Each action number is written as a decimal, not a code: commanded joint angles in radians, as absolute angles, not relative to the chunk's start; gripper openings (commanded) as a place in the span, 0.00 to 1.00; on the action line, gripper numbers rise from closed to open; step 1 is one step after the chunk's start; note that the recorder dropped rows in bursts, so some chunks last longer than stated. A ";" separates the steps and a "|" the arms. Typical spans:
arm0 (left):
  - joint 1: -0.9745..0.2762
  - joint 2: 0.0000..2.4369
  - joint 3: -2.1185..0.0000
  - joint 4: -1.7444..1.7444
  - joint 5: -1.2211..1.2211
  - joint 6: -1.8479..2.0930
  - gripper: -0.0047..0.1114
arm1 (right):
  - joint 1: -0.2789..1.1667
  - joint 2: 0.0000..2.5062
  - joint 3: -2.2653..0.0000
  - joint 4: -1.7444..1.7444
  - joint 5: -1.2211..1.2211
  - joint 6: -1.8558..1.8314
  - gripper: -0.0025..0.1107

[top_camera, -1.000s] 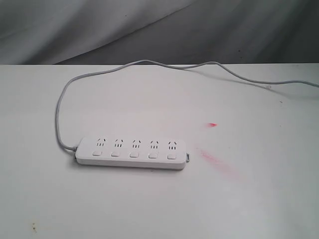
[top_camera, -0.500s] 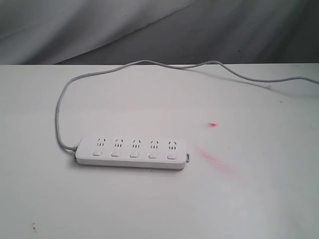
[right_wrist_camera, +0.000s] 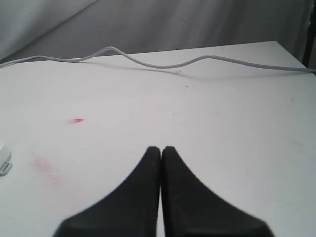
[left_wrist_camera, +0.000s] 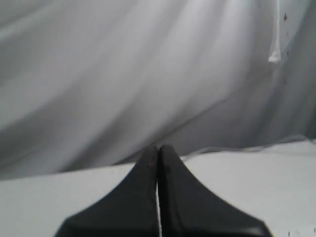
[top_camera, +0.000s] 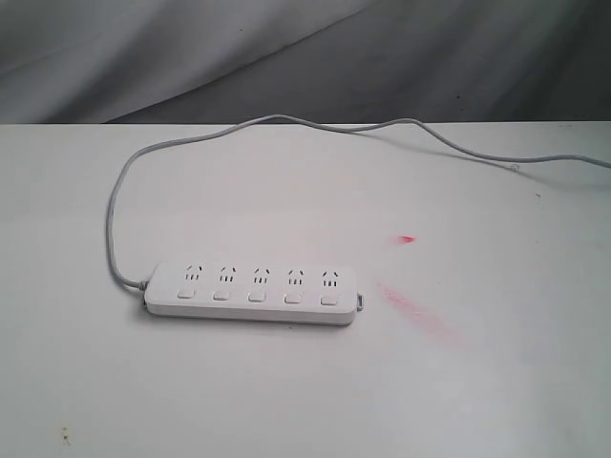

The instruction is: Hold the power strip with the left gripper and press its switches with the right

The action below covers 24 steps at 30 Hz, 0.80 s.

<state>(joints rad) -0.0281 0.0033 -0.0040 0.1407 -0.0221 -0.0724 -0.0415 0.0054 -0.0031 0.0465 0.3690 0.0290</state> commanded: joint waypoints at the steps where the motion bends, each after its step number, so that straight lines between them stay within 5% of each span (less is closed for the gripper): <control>1: -0.034 0.000 0.000 0.041 -0.189 -0.085 0.04 | -0.048 0.000 0.000 0.038 0.364 0.032 0.02; 24: -0.034 0.157 -0.552 0.080 0.209 -0.073 0.04 | -0.048 0.000 0.000 0.038 0.364 0.032 0.02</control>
<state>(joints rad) -0.0281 0.0820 -0.4837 0.0619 0.1740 -0.0686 -0.0415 0.0054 -0.0031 0.0465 0.3690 0.0290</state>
